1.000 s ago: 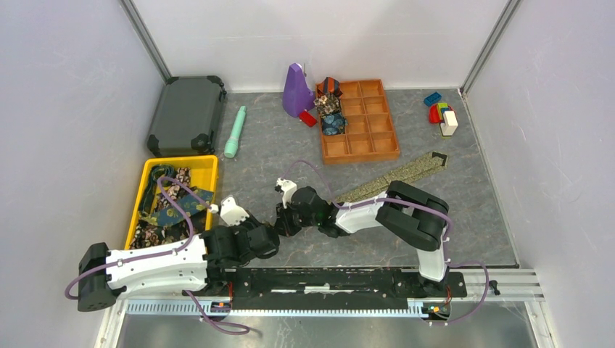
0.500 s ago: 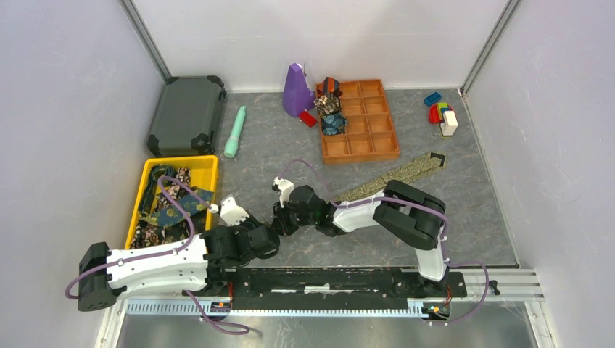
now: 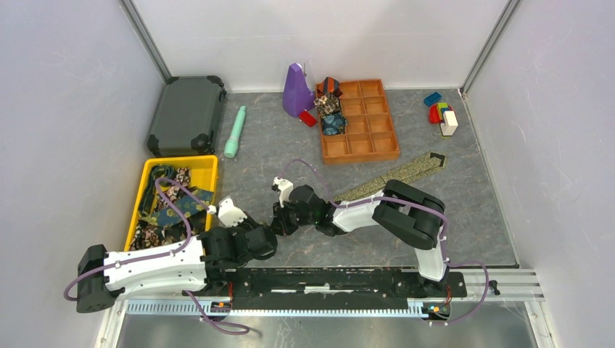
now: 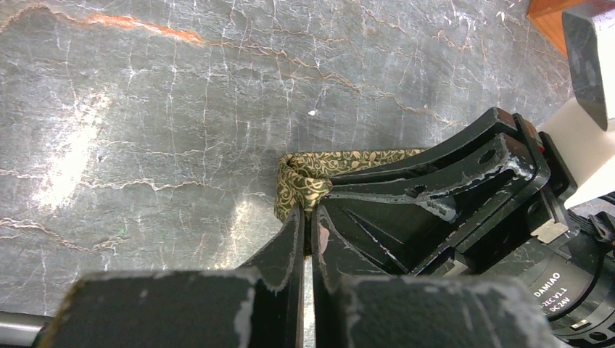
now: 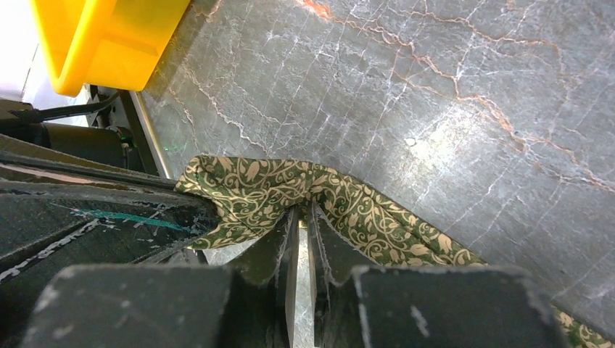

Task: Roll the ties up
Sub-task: Roll the tie at the center of the board.

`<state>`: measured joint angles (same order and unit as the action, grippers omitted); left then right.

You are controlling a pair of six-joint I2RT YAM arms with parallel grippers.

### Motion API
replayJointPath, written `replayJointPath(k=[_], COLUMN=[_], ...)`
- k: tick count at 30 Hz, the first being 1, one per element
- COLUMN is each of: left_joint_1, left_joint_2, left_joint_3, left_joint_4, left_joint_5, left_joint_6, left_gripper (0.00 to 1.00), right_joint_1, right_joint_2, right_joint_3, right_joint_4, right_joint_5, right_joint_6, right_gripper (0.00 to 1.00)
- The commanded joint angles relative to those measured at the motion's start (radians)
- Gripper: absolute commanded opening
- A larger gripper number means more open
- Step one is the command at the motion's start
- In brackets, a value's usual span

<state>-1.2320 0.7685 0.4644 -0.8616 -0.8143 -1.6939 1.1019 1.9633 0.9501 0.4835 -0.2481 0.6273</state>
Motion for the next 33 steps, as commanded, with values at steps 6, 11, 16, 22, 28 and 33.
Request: replayJointPath(k=[6, 11, 16, 22, 28, 33], left_joint_1=[-0.005, -0.005, -0.005, -0.003, -0.003, -0.003], left_joint_2=[0.002, 0.015, 0.031, 0.072, 0.122, 0.175], left_joint_3=[-0.002, -0.001, 0.001, 0.023, 0.064, 0.087], left_joint_4=[-0.017, -0.017, -0.029, -0.051, -0.059, -0.047], left_joint_5=[-0.063, -0.067, -0.078, -0.107, -0.124, -0.126], left_joint_6=[-0.036, -0.036, -0.035, -0.036, -0.014, 0.003], left_gripper=[0.03, 0.03, 0.03, 0.04, 0.04, 0.04], right_joint_1=[0.003, 0.004, 0.004, 0.001, -0.019, -0.067], right_joint_2=[0.031, 0.069, 0.067, -0.007, -0.116, -0.232], right_joint_3=[0.065, 0.076, 0.066, 0.052, 0.051, -0.033], right_joint_4=[0.047, 0.061, 0.041, -0.03, -0.137, -0.211], right_joint_5=[-0.028, -0.036, -0.031, -0.001, 0.014, 0.077], right_joint_6=[0.012, 0.015, 0.009, -0.03, -0.068, -0.095], right_gripper=[0.15, 0.14, 0.15, 0.16, 0.2, 0.21])
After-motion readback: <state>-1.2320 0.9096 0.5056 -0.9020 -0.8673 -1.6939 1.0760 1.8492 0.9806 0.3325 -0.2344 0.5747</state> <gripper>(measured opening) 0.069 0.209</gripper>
